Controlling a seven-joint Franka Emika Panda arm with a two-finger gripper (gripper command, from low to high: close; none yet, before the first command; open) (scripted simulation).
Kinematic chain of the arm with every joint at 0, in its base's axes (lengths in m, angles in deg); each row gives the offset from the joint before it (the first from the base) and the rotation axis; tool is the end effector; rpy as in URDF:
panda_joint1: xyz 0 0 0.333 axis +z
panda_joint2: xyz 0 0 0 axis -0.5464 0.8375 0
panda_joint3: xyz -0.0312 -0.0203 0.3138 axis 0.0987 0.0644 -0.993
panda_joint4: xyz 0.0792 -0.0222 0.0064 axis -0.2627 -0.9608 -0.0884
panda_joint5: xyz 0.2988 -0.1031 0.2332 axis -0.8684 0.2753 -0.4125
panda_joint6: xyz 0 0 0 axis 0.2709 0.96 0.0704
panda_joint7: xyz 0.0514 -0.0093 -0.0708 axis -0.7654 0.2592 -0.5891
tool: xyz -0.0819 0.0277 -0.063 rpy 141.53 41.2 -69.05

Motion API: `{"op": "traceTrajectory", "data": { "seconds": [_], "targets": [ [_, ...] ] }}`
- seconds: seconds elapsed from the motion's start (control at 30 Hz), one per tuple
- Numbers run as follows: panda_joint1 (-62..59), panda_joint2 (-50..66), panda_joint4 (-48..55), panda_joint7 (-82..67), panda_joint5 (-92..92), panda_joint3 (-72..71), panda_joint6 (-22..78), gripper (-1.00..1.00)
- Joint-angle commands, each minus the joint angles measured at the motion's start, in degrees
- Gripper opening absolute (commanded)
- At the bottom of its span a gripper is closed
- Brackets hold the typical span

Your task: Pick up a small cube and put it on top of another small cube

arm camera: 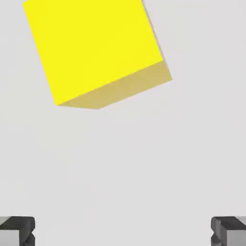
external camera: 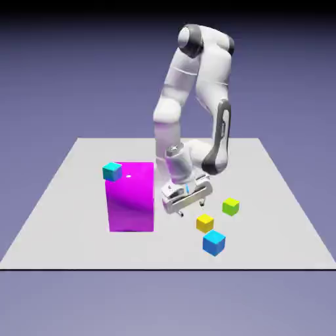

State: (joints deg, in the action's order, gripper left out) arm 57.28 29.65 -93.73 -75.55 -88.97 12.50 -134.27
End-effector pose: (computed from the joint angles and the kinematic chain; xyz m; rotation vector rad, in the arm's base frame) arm 0.2757 0.0655 0.1304 -2.8776 0.4927 0.1836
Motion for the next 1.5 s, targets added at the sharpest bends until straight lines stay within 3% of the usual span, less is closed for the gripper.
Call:
{"op": "traceTrajectory", "data": {
  "seconds": [0.0,0.47,0.8,0.83,1.17,1.47],
  "targets": [
    [2.08,1.29,-0.06,-1.80,-2.04,1.42,0.65,0.00],
    [30.85,19.10,-0.95,-26.69,-30.20,21.01,9.62,0.00],
    [16.21,28.76,6.68,-30.68,-43.01,2.37,15.01,0.00],
    [16.21,28.76,6.68,-30.69,-43.01,2.37,15.01,-1.00],
    [30.85,19.08,-0.95,-26.68,-30.18,21.02,9.60,-1.00],
    [12.13,5.77,5.63,-22.01,-15.63,8.03,-2.24,-1.00]
  ]
}}
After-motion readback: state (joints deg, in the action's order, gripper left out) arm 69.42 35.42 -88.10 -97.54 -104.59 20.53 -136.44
